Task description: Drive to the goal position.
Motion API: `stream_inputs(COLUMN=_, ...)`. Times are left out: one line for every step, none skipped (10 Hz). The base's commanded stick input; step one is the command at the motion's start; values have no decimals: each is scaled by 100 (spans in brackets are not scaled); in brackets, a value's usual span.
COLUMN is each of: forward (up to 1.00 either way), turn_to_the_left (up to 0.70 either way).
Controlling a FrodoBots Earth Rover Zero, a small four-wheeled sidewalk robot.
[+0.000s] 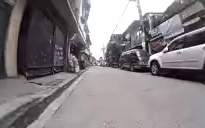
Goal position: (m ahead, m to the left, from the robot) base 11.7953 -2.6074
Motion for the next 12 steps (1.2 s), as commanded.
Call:
stream_inputs(forward=100, turn_to_the_left=25)
stream_inputs(forward=100, turn_to_the_left=4)
stream_inputs(forward=100, turn_to_the_left=0)
stream_inputs(forward=100, turn_to_the_left=0)
stream_inputs(forward=100, turn_to_the_left=0)
stream_inputs(forward=100, turn_to_the_left=0)
stream_inputs(forward=100, turn_to_the_left=0)
stream_inputs(forward=100, turn_to_the_left=0)
stream_inputs(forward=100, turn_to_the_left=0)
stream_inputs(forward=100, turn_to_the_left=0)
stream_inputs(forward=100, turn_to_the_left=0)
stream_inputs(forward=100, turn_to_the_left=0)
